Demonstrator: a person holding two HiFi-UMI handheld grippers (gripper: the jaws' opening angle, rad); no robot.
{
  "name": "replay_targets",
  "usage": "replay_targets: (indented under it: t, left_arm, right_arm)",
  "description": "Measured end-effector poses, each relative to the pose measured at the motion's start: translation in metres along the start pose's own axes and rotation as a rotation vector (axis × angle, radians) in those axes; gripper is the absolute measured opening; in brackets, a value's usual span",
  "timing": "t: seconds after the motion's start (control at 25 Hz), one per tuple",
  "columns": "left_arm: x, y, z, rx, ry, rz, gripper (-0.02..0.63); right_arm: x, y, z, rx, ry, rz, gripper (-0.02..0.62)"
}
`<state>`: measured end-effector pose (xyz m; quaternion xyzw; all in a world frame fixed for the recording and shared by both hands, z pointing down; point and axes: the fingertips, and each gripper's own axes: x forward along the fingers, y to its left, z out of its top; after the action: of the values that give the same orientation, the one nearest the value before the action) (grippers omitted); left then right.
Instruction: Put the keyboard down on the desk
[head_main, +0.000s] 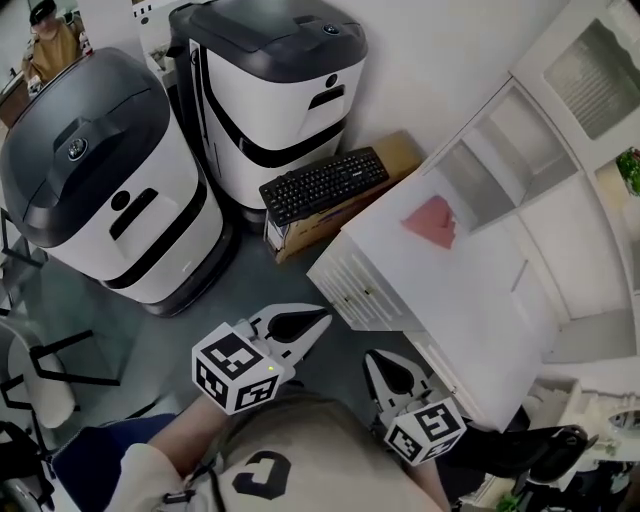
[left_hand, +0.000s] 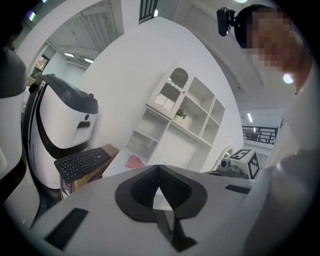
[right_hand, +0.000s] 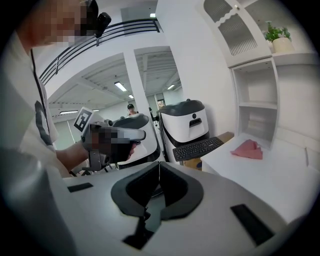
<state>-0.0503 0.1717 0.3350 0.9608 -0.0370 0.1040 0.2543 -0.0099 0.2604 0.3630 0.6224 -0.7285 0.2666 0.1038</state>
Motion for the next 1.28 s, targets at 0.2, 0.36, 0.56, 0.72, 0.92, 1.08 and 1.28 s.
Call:
replay_targets:
  t: [0.2, 0.36, 0.56, 0.72, 0.92, 1.08, 1.28]
  left_arm:
    - [-0.006, 0.022, 0.01, 0.01, -0.008, 0.0, 0.011]
    - [-0.004, 0.031, 0.01, 0.034, 0.01, -0.004, 0.011]
    - [-0.002, 0.046, 0.001, -0.012, 0.051, 0.049, 0.011]
    - [0.009, 0.046, 0.007, -0.003, 0.055, 0.071, 0.011]
    - [0.034, 0.042, 0.0, -0.008, 0.092, 0.091, 0.011]
    - [0.062, 0.041, 0.007, -0.004, 0.1, 0.121, 0.011]
    - [0.097, 0.037, 0.016, 0.006, 0.108, 0.167, 0.011]
  right_arm:
    - [0.016, 0.006, 0.008, -0.043, 0.027, 0.001, 0.025]
    - [0.024, 0.007, 0.012, -0.054, 0.041, 0.006, 0.025]
    - [0.035, 0.002, 0.009, -0.06, 0.065, 0.041, 0.025]
    - [0.04, -0.012, 0.014, -0.074, 0.048, 0.063, 0.025]
    - [0.048, -0.029, 0.022, -0.072, 0.034, 0.116, 0.025]
    - [0.046, -0.059, 0.026, -0.045, 0.033, 0.143, 0.025]
    - [0.037, -0.102, 0.031, -0.013, 0.03, 0.162, 0.025]
